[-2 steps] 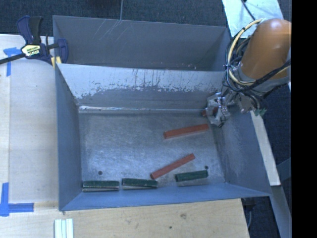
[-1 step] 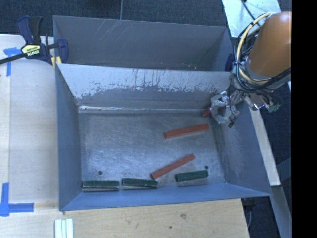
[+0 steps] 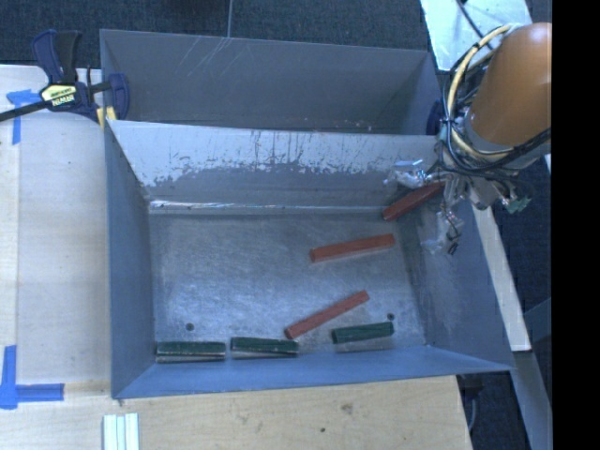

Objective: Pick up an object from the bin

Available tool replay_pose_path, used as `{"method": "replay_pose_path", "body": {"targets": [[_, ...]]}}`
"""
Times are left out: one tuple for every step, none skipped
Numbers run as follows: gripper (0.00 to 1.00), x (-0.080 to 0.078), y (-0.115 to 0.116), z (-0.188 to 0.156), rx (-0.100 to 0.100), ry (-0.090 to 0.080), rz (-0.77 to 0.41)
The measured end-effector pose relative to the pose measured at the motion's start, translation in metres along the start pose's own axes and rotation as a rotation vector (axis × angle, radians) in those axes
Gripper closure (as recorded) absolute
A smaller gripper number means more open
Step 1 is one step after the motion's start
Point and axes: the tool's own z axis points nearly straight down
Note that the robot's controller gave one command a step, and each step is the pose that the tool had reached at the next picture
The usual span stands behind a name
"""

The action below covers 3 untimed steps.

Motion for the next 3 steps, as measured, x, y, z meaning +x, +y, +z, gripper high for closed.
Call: {"method": "replay_pose_path", "body": {"targets": [[0.0,-0.03,0.056,0.138,-0.007,0.007,0.054],[1.0,-0.031,0.053,0.133,-0.001,0.0,0.055],[1.0,-0.018,0.029,0.01,0.004,-0.006,0.081]]}}
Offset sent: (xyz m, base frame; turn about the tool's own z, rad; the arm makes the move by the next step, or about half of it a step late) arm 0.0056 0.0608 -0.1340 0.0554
